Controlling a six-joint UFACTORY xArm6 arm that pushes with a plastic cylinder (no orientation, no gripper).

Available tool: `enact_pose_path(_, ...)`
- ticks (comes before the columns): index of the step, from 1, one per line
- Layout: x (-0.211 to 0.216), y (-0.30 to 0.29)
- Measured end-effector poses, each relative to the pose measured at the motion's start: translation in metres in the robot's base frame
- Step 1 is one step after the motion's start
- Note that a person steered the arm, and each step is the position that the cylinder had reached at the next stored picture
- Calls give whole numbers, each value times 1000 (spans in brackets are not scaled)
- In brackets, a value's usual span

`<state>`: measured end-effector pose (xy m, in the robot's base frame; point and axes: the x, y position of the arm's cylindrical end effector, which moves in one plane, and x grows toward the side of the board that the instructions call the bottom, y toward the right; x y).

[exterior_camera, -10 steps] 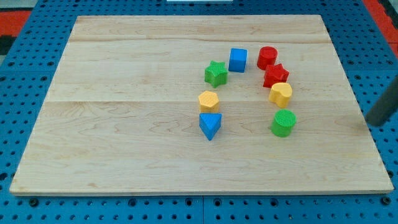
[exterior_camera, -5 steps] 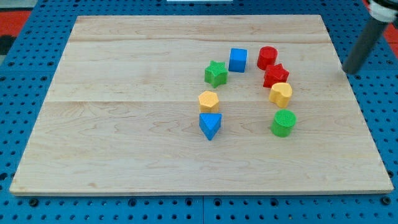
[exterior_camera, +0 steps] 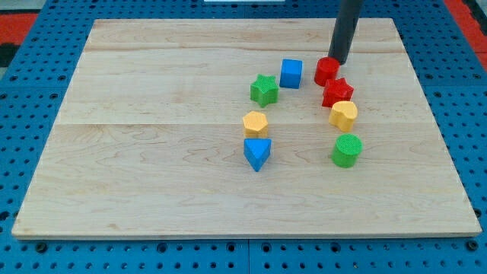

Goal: Push the red circle towards the yellow hexagon

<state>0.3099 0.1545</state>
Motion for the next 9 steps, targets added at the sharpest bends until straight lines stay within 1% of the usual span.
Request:
enact_pose_path(4, 54, -61)
enact_pose_path(6, 60, -65)
enact_pose_path(9, 108, -66)
